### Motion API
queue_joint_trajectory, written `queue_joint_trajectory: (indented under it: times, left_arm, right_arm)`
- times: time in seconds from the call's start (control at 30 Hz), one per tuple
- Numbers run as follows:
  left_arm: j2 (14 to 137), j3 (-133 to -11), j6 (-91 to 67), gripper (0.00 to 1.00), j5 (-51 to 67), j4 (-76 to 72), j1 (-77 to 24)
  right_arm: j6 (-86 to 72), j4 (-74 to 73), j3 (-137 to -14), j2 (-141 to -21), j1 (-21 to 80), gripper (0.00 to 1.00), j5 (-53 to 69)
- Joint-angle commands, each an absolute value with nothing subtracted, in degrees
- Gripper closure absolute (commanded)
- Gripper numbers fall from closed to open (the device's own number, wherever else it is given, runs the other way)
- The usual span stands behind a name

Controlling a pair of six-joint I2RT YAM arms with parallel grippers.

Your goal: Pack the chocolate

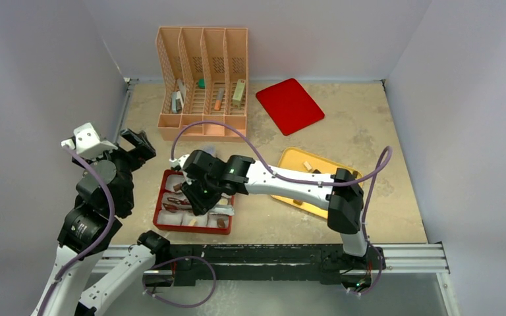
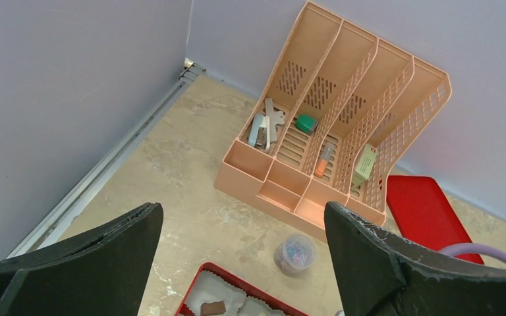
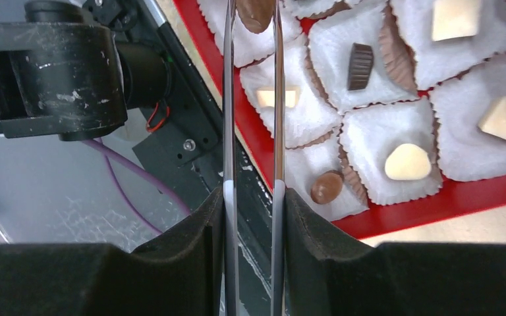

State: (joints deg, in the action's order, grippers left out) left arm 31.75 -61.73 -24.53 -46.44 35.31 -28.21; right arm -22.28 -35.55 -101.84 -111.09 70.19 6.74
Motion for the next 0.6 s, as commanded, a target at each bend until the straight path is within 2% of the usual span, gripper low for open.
queue_joint_trajectory:
  times: [0.0,0.57]
  left_arm:
    - [30.8,-64.2,-23.4,0.08,-47.4,35.3,-28.4]
    - [30.4,-64.8,-22.8,0.08,-49.0,36.1,-28.4]
  right_arm:
    - [-20.3,-35.2,-106.2,-111.4,71.5,0.74,9.9]
    - [-18.7,-37.6,-108.6,-114.6,73.0,0.68,10.0]
